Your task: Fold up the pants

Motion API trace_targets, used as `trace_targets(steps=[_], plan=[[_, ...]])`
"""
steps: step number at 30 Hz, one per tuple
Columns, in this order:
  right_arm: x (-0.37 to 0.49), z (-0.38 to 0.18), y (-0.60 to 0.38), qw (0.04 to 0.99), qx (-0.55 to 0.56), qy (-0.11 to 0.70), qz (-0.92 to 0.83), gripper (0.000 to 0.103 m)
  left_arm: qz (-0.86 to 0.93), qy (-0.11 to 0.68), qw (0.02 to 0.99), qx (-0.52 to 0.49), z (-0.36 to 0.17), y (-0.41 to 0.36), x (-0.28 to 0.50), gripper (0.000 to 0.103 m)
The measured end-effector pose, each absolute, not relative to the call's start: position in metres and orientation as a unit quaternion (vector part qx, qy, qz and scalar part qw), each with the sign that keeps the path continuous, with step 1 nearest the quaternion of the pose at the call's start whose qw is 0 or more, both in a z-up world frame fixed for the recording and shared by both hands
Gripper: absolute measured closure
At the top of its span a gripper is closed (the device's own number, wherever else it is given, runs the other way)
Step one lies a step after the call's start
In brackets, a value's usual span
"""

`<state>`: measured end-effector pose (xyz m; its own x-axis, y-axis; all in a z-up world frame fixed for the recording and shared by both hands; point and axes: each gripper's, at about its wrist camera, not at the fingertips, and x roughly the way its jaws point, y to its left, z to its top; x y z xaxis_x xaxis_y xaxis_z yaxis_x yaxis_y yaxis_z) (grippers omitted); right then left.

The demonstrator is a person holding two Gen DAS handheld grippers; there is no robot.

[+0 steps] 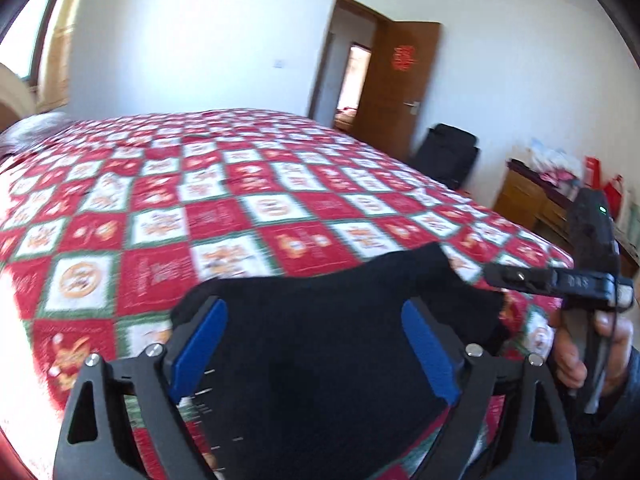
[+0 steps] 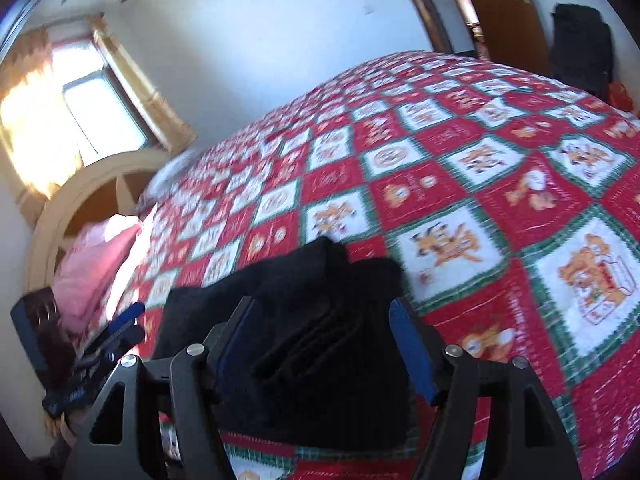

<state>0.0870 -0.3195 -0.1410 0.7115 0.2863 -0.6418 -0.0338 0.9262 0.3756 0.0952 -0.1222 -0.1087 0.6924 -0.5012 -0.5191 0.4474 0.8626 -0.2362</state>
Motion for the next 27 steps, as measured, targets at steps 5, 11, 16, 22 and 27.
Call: trace_targets(steps=[5,11,16,22,27], plan=[[0.093,-0.163,-0.309,0.895,0.133,0.417,0.080,0.071,-0.230,0.329,0.913,-0.078,-0.132,-0.103,0.109,0.008],[0.074,-0.142,-0.316,0.907,0.142,0.384,0.101,0.086,-0.219,0.335,0.912,-0.087,-0.140,-0.099,0.113,0.003],[0.071,-0.159,-0.330,0.897,0.151,0.410,0.073,0.086,-0.211,0.342,0.912,-0.079,-0.148,-0.099,0.116,0.000],[0.072,-0.159,-0.337,0.899,0.148,0.408,0.052,0.074,-0.194,0.365,0.908,-0.070,-0.160,-0.097,0.121,0.000],[0.065,-0.125,-0.323,0.937,0.106,0.331,0.032,0.051,-0.181,0.355,0.915,-0.069,-0.154,-0.097,0.123,0.000]])
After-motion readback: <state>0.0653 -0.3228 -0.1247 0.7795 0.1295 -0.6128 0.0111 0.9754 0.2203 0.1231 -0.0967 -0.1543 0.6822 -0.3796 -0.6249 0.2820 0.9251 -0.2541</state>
